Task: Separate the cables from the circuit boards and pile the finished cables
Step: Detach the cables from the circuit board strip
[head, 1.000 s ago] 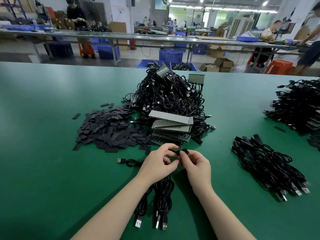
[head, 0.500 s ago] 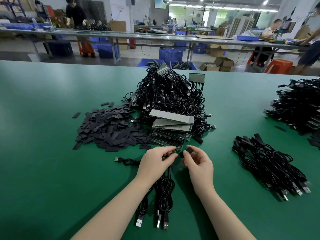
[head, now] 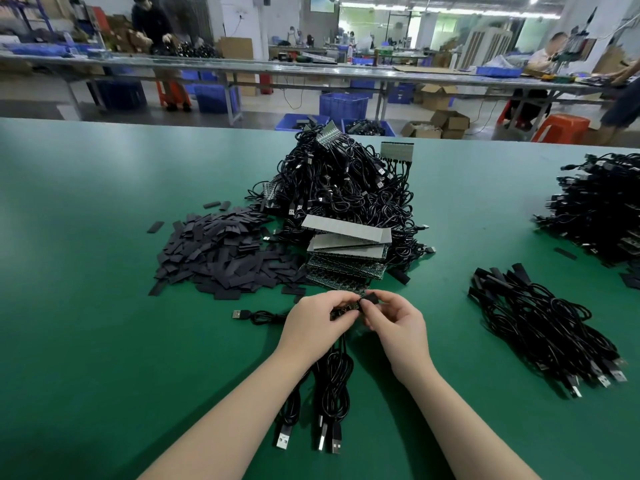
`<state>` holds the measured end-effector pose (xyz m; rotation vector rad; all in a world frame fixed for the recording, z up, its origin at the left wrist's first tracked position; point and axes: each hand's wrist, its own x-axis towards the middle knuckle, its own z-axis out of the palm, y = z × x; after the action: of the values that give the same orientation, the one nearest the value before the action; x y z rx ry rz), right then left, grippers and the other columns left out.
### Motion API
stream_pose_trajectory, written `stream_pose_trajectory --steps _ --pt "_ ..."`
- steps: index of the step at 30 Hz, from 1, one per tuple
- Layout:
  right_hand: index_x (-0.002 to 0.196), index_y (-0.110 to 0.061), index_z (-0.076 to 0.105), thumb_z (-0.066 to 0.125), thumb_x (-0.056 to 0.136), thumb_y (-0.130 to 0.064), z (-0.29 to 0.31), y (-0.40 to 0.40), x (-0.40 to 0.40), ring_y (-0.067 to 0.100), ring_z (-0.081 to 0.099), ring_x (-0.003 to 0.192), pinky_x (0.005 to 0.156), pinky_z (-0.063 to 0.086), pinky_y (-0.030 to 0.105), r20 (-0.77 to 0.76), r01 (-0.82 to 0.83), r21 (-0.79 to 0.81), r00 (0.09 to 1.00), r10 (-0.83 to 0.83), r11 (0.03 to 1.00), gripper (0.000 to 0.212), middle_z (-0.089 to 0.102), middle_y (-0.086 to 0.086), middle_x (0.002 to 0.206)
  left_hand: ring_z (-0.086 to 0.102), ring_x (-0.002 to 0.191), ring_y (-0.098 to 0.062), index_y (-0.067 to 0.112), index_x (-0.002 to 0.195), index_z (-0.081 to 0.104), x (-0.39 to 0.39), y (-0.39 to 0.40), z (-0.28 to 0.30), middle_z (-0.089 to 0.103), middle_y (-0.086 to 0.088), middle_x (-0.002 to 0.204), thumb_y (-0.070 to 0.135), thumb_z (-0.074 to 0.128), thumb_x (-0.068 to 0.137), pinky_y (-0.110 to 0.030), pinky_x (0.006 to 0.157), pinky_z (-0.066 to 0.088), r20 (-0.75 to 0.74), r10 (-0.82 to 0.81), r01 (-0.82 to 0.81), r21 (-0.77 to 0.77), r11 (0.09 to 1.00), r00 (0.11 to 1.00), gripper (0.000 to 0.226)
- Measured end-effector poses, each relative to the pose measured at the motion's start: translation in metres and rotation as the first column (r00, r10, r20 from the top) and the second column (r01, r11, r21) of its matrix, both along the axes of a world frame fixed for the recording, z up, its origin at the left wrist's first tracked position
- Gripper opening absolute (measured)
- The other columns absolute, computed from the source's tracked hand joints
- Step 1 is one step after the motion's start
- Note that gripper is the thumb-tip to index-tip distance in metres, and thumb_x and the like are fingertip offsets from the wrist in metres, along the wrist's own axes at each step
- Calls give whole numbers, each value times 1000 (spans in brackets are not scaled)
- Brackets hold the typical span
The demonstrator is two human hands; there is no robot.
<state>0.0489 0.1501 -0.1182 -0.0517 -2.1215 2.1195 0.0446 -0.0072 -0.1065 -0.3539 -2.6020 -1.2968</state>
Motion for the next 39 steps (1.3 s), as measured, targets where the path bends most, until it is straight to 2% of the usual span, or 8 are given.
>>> stream_pose_trajectory --steps 6,9,15,18,21,24,30,39 --pt "101 -29 76 75 88 -16 9 10 -3 6 60 63 69 52 25 32 -169 133 986 166 977 18 72 -2 72 61 97 6 34 114 69 -3 0 -2 70 19 107 30 64 88 -22 87 51 19 -17 17 -21 1000 1000 27" --pt "97 -27 79 75 88 -13 14 15 -5 12 62 65 66 52 26 39 -228 90 973 226 969 17 76 6 80 60 98 8 34 113 68 -3 0 -3 68 23 103 32 64 89 -22 87 51 32 -35 35 6 999 999 25" --pt "91 -26 81 79 83 -12 12 13 1 23 75 82 79 59 32 15 -167 46 986 166 985 17 78 4 86 59 96 11 36 109 68 -4 0 -4 64 31 95 40 60 86 -25 87 52 40 -59 58 16 998 997 25" --pt "84 -28 81 80 83 -13 10 14 2 11 68 68 72 57 27 11 -107 44 994 106 993 15 76 -2 75 61 98 8 40 106 66 -3 0 -3 69 24 100 40 62 87 -29 88 53 45 -65 63 33 997 997 20" --pt "80 -27 80 80 83 -16 10 14 4 4 61 60 64 51 18 9 -64 25 998 64 998 11 72 -4 68 59 103 11 48 114 57 -1 0 -1 69 24 107 49 62 85 -17 86 47 65 -36 34 30 999 997 29" --pt "77 -30 79 79 84 -17 11 15 3 8 64 61 63 54 20 21 -28 -12 999 28 1000 14 75 3 72 58 102 12 47 114 59 0 0 1 68 25 109 52 62 86 -8 80 42 63 -8 8 -11 1000 998 29" --pt "77 -31 77 76 87 -16 10 15 3 13 69 70 70 60 28 26 -28 -69 999 30 997 18 75 3 75 62 90 4 45 104 68 1 0 0 69 25 94 47 68 82 -29 81 54 30 11 -12 24 1000 999 21" --pt "78 -34 75 74 89 -17 11 16 4 20 67 79 76 55 37 15 -53 -40 998 54 998 20 75 8 79 63 91 4 45 103 69 -1 0 0 70 24 96 46 68 83 -34 82 54 66 -13 12 16 1000 998 20"
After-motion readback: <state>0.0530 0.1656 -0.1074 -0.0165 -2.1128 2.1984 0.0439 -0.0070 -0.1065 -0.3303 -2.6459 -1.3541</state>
